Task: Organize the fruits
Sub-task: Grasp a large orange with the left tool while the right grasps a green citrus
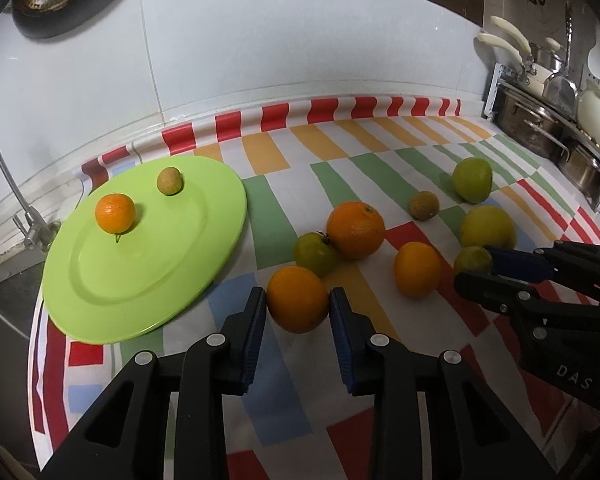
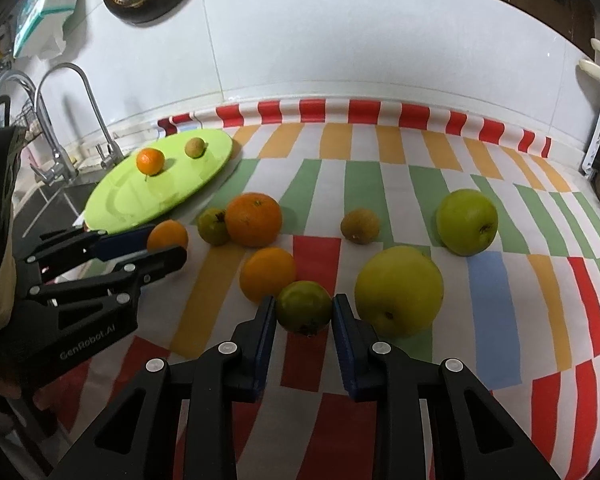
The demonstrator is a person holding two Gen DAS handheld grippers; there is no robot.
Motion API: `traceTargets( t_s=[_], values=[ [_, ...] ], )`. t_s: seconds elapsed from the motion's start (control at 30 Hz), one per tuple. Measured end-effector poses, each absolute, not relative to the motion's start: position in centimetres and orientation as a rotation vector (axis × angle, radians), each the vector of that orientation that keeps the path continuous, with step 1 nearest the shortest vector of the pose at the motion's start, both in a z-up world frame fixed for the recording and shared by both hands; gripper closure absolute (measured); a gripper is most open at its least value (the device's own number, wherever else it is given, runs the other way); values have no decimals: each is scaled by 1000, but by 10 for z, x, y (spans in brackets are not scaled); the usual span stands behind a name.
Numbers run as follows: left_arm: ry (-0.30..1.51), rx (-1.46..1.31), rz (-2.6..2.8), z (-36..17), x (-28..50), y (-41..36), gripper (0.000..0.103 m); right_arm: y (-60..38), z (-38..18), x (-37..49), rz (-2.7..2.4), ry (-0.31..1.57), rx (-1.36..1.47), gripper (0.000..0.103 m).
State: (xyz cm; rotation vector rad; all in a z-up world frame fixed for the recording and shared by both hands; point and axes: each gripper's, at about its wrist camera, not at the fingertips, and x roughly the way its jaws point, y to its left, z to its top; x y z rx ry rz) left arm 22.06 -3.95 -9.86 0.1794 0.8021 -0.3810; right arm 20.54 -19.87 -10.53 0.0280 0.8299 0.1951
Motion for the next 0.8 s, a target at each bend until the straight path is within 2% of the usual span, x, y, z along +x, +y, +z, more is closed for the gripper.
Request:
traceTargets(
  t_s=[0.8],
  values=[
    [651, 109, -261, -34, 184, 3, 71, -170, -36, 199, 300, 647, 2, 73]
  ],
)
